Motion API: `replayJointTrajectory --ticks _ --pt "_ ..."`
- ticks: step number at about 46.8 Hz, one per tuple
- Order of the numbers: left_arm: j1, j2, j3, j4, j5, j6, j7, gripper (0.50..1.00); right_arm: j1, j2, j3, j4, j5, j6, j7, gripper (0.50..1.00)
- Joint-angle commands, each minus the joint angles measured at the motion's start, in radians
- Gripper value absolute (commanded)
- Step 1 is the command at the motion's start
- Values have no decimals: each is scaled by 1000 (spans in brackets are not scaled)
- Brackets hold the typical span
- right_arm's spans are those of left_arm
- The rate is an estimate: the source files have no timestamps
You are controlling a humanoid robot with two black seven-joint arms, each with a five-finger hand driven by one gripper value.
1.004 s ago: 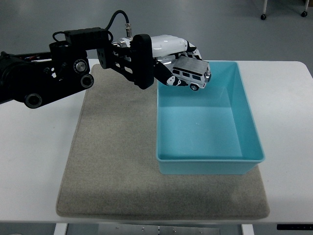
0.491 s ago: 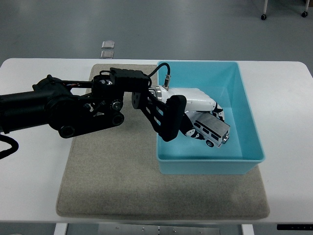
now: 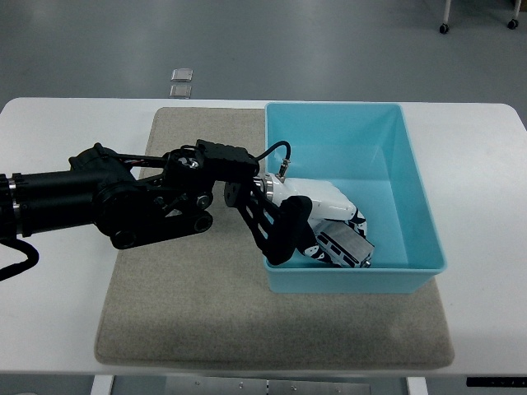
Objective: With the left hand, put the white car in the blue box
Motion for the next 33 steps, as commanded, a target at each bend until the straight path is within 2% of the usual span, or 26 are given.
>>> replayJointTrajectory --ticks 1,2,4,6,9,19,22,25,33 --pt "0 2 -3 0 -1 6 0 500 0 0 0 0 0 0 0 936" --pt "0 2 -5 0 -1 11 0 531 0 0 0 0 0 0 0 936" --pt "0 2 -6 0 -1 15 0 632 0 0 0 -1 0 0 0 936" --pt "2 0 -5 -2 -1 15 0 675 0 0 0 0 0 0 0 936" --pt "3 2 -5 -5 -4 15 0 769 0 0 0 0 0 0 0 936" --pt "14 0 -5 -9 -14 15 0 885 0 0 0 0 0 0 0 936" --pt "14 0 -5 -9 -17 15 -3 889 0 0 0 -1 0 0 0 936" --pt "12 2 -5 -8 -21 17 -3 926 0 0 0 0 0 0 0 936" --pt "11 14 -46 -2 -40 52 -1 941 0 0 0 0 0 0 0 936"
